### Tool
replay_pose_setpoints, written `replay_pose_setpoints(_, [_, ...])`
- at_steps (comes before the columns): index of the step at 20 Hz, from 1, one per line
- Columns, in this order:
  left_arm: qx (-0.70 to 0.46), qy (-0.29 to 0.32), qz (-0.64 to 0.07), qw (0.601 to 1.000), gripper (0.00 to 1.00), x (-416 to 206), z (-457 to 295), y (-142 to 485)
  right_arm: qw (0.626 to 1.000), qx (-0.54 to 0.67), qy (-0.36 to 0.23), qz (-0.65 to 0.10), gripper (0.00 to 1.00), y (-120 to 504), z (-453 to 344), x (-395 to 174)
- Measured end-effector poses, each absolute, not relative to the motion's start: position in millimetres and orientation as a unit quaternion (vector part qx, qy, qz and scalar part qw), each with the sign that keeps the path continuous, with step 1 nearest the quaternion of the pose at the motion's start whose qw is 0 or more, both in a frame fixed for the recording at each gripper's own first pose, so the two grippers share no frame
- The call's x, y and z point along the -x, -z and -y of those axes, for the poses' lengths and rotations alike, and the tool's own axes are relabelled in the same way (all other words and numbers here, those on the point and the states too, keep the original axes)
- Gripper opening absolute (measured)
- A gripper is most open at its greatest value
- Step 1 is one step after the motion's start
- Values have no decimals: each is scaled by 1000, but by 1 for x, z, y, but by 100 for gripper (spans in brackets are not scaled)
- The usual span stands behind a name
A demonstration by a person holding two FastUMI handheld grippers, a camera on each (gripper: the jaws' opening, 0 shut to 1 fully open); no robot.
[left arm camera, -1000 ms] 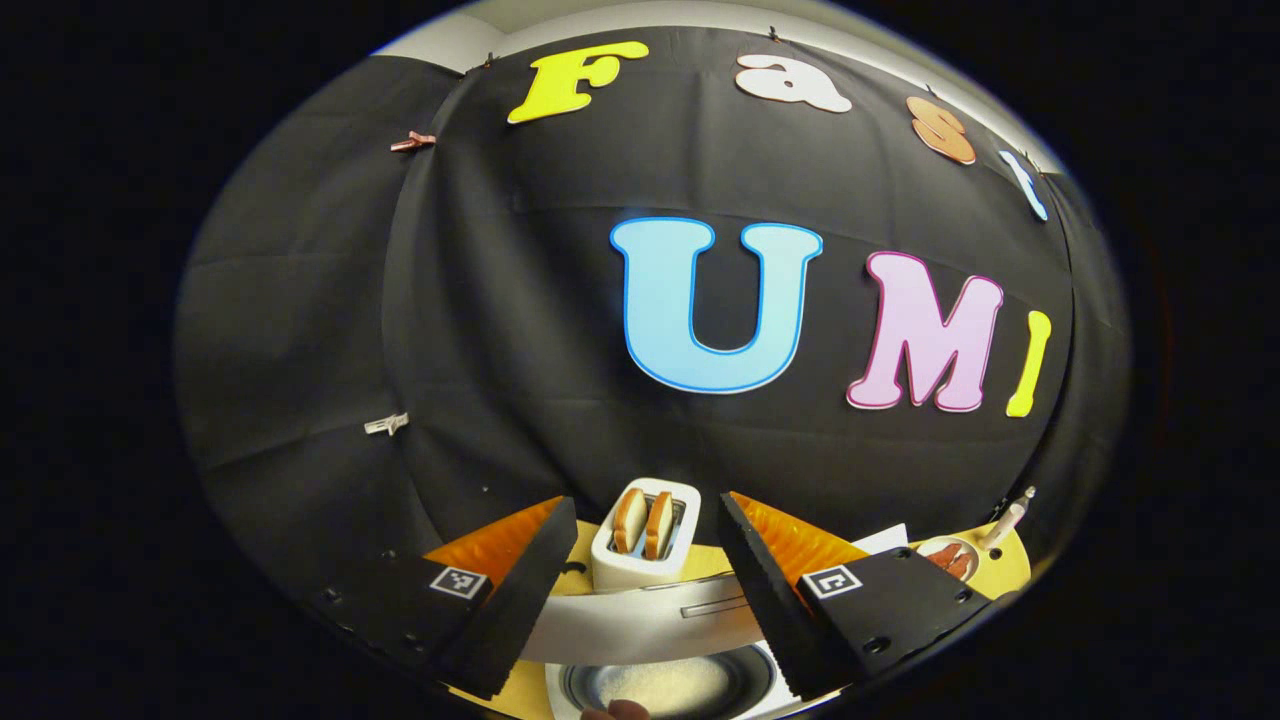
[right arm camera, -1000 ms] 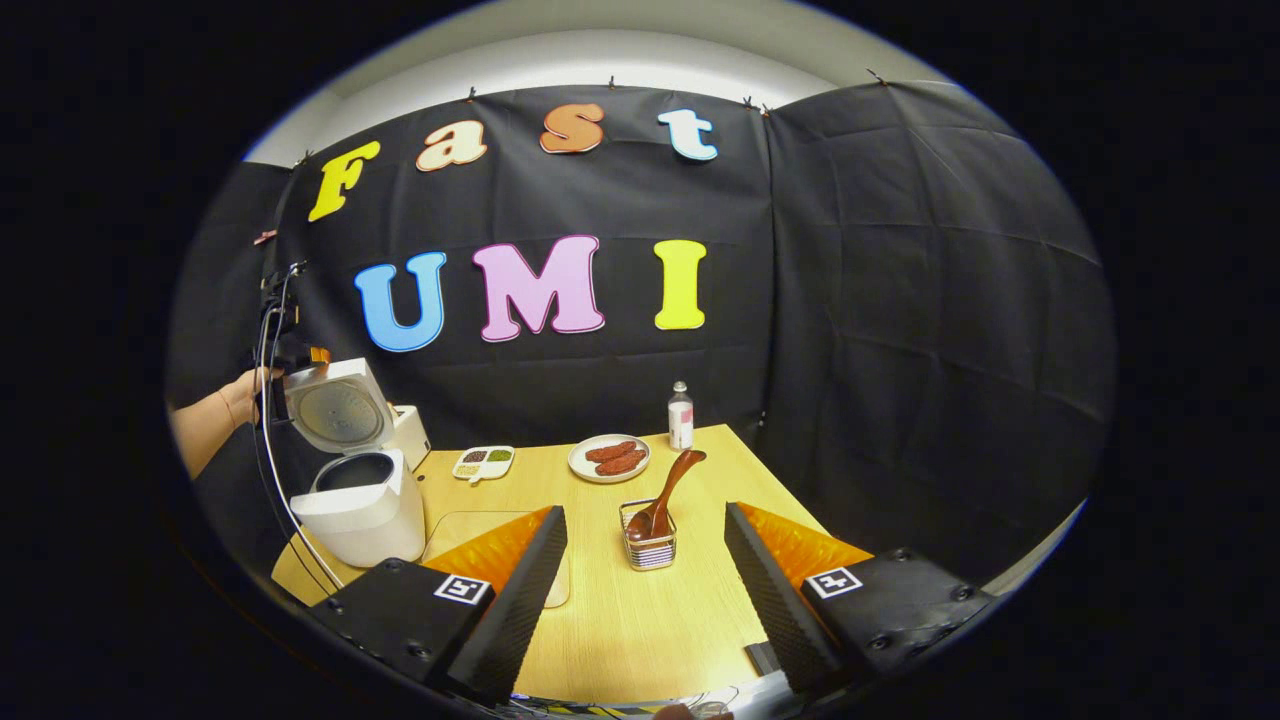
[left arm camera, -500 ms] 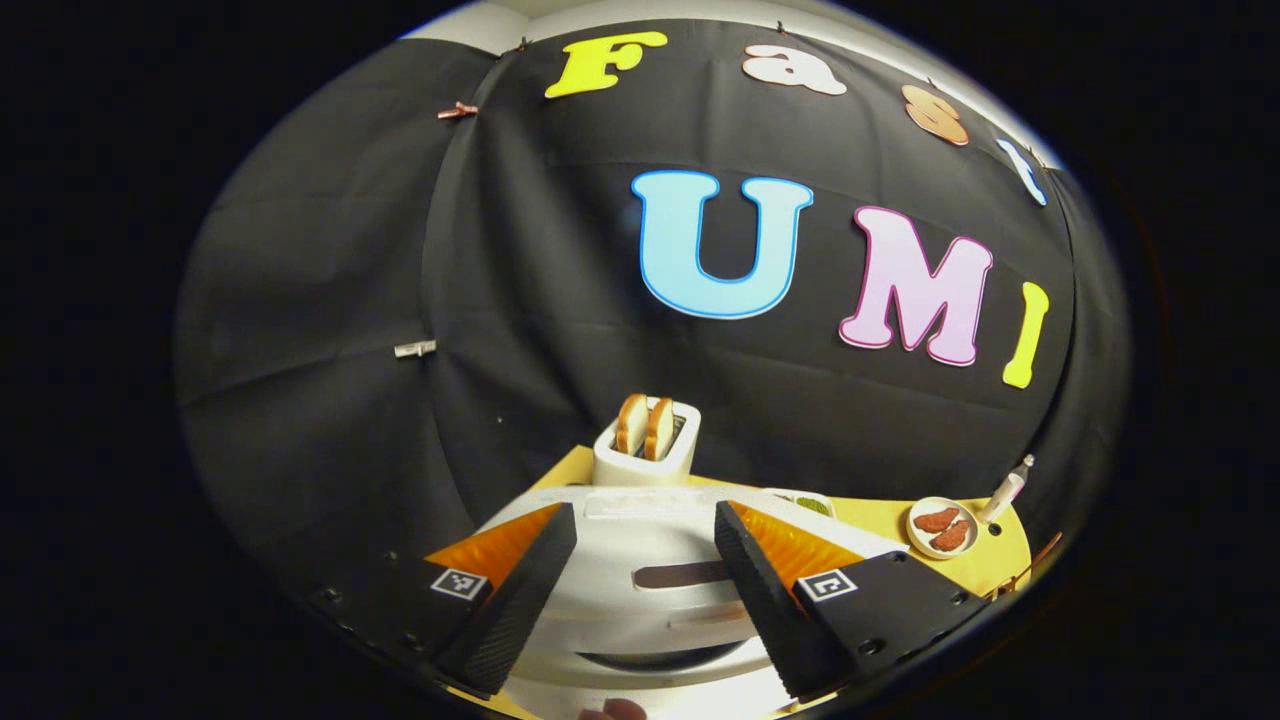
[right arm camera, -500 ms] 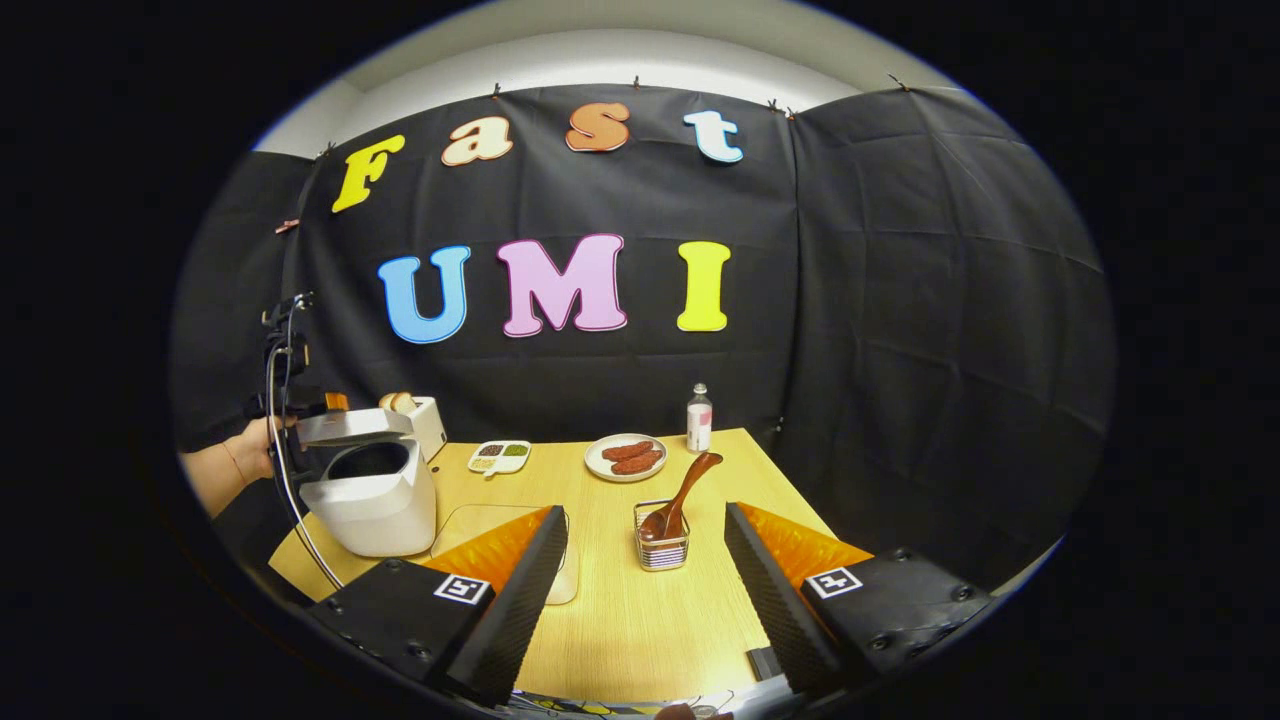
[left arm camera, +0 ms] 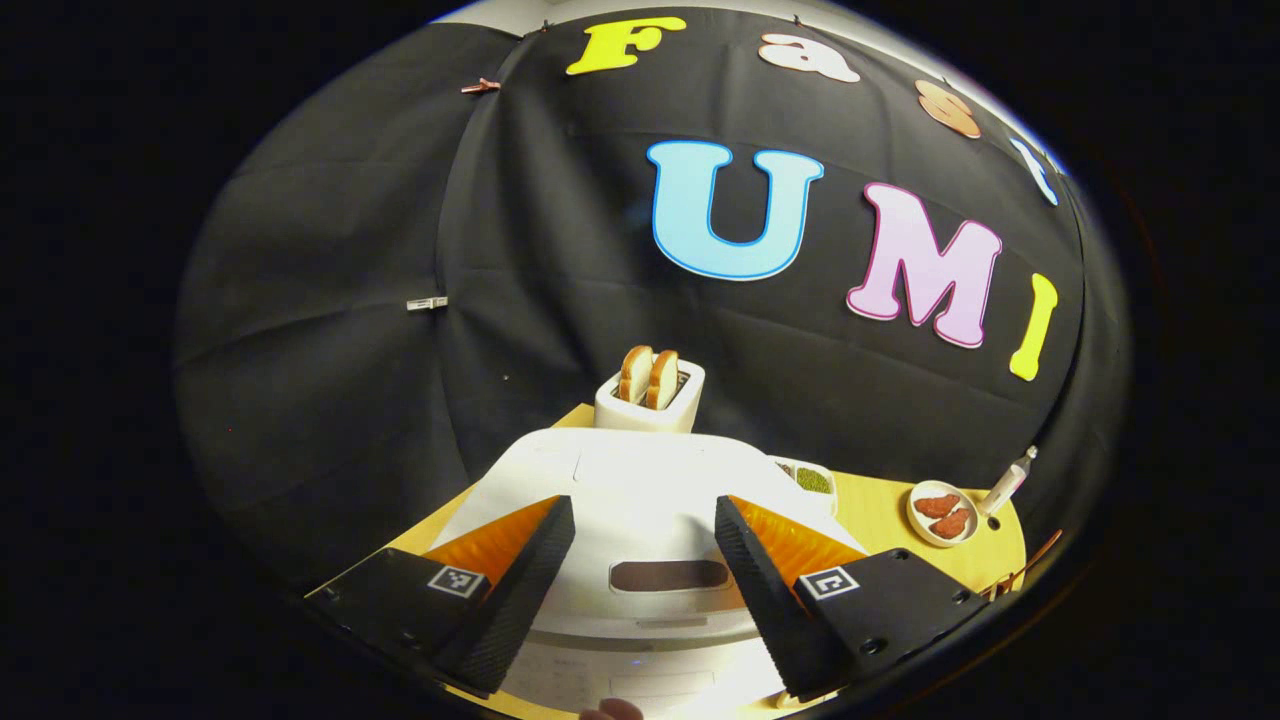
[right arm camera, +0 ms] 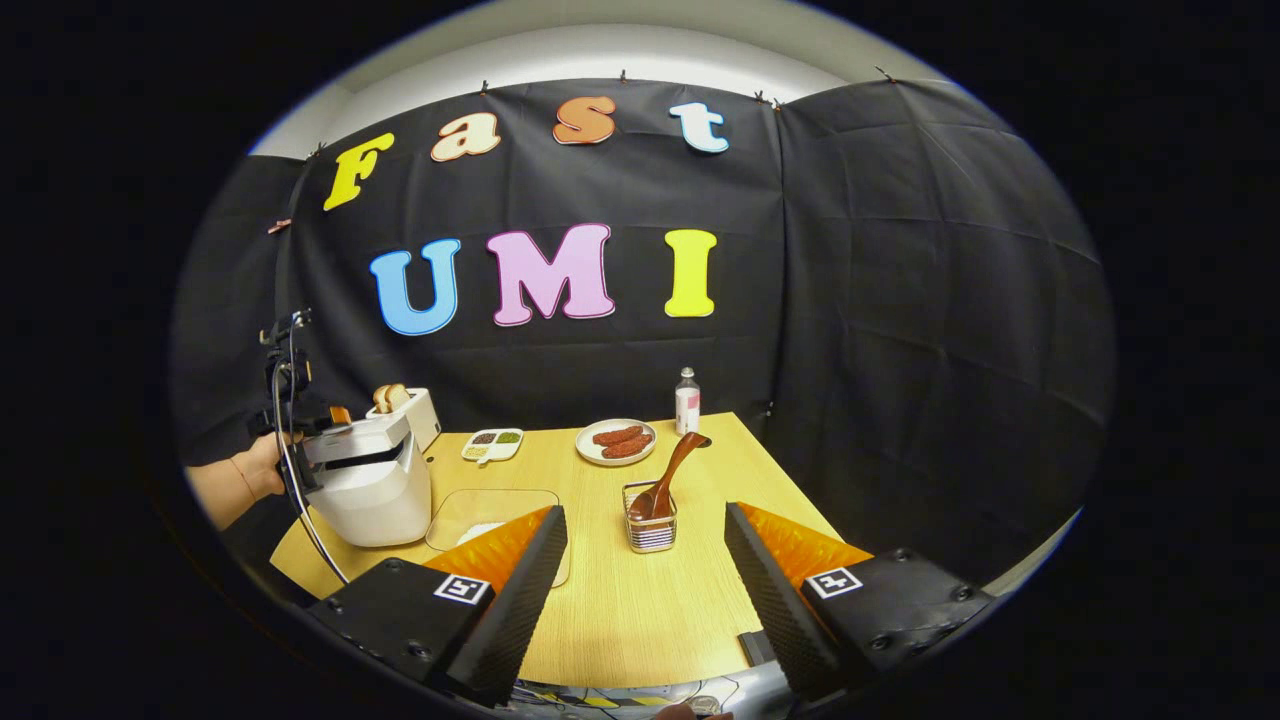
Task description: Close the left gripper, press the button to open the rice cooker; take a wooden spoon from the chopstick holder with the right hand, scoop a spoonful of rice and pour it into the rice cooker, then put the wooden spoon back into the chopstick holder.
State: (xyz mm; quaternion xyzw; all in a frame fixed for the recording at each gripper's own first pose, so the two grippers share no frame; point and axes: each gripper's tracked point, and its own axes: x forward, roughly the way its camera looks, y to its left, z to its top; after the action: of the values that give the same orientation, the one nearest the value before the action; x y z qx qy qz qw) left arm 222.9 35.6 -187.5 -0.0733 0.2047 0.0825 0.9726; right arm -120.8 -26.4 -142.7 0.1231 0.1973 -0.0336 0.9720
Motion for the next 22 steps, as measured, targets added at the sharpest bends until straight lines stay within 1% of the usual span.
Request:
replay_pose_setpoints(8, [51, -76, -231, 969, 99, -208, -29, 226, 974, -110, 18, -200, 98, 144, 12, 122])
replay_pose_setpoints(12, [23, -77, -221, 972, 99, -207, -29, 228, 972, -112, 21, -204, 99, 147, 14, 122])
replay_pose_setpoints(15, [29, -76, -235, 968, 99, -203, -28, 240, 971, -116, 23, -207, 98, 150, 15, 121])
replay_pose_setpoints(16, [25, -73, -222, 972, 100, -205, -28, 237, 971, -117, 24, -207, 98, 150, 16, 120])
replay_pose_setpoints(18, [27, -71, -216, 974, 100, -202, -28, 240, 971, -118, 24, -208, 98, 152, 16, 120])
replay_pose_setpoints(22, [17, -63, -221, 973, 100, -201, -28, 244, 969, -122, 24, -212, 98, 155, 13, 120])
